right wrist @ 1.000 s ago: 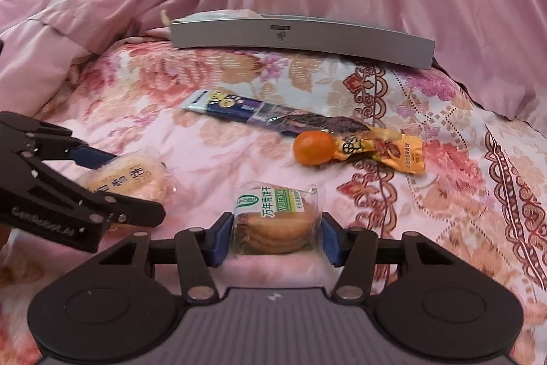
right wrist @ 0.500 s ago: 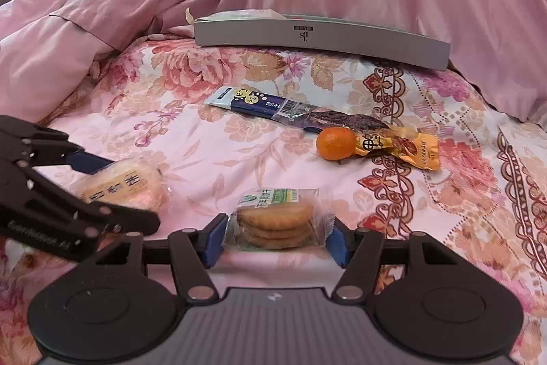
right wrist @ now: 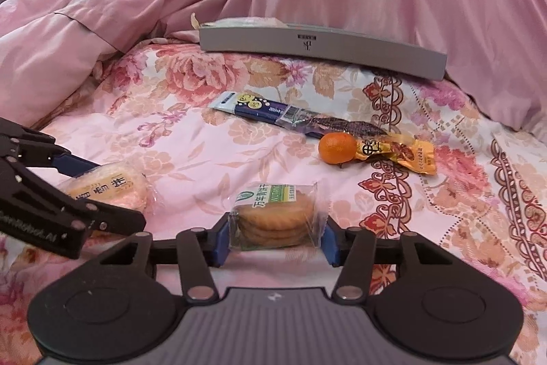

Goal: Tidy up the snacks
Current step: 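Carry the rice cake and biscuit pack with both grippers to the grey tray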

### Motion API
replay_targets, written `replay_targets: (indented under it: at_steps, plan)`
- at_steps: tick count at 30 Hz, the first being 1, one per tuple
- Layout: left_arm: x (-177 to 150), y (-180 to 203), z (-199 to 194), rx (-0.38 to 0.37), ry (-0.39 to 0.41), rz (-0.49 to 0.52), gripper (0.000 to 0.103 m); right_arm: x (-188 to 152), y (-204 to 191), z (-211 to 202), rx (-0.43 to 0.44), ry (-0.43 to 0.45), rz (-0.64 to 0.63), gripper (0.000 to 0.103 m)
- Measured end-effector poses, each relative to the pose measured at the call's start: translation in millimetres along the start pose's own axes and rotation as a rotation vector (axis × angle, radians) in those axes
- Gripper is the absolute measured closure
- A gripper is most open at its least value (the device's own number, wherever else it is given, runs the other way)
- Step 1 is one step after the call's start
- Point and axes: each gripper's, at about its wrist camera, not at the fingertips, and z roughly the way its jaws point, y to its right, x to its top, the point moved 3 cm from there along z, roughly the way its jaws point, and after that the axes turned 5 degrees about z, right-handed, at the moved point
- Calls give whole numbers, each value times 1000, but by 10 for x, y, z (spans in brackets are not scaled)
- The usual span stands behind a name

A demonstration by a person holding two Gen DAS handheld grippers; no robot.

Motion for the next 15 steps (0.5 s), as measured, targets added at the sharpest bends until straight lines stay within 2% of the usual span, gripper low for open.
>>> replay_targets:
  at_steps: [8, 15]
  plan:
    - [-59, -11, -164, -1, 21, -66, 27, -73, -91, -309, 5, 45, -21, 47]
    - [11, -51, -501, 13, 83, -145, 27, -16, -108, -653, 22, 109, -15, 47]
